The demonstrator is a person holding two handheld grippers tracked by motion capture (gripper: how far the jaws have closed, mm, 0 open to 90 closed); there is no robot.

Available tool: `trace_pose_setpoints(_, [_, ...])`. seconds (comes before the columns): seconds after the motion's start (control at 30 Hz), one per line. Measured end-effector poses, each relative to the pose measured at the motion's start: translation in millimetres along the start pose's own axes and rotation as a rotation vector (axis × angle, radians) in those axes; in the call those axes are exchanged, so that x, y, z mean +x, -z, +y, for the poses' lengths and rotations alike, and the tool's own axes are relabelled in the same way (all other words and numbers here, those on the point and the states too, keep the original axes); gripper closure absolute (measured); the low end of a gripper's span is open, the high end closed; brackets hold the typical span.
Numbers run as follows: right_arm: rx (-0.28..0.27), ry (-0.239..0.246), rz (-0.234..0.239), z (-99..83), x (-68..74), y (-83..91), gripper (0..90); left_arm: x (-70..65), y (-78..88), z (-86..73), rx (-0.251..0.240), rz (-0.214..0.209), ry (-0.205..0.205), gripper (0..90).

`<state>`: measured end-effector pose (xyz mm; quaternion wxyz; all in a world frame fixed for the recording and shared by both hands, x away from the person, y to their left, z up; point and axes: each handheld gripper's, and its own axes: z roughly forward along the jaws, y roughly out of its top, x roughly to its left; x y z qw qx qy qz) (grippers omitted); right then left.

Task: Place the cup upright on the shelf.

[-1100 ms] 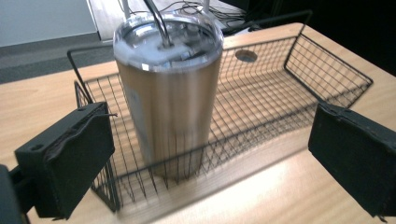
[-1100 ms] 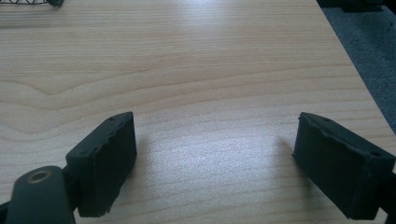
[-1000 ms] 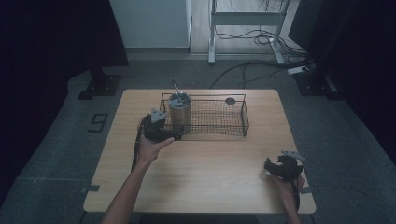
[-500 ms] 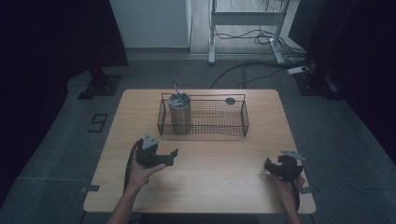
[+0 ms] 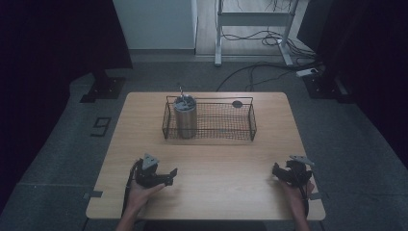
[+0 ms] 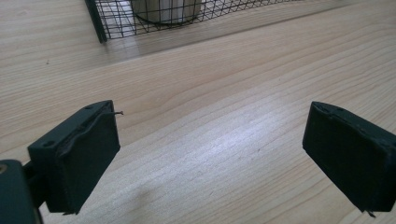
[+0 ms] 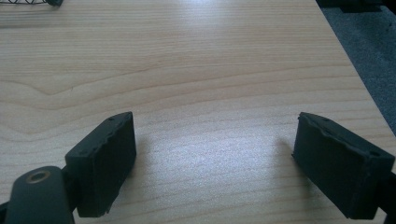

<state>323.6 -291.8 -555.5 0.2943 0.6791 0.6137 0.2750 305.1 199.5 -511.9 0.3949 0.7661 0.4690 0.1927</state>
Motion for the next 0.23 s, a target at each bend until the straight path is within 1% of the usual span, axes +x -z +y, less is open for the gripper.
trace_pose_setpoints(0.23, [0.0, 0.0, 0.0, 0.0, 0.0, 0.0, 13.0, -1.5, -1.1, 0.6, -0.006, -0.002, -0.005, 4.0])
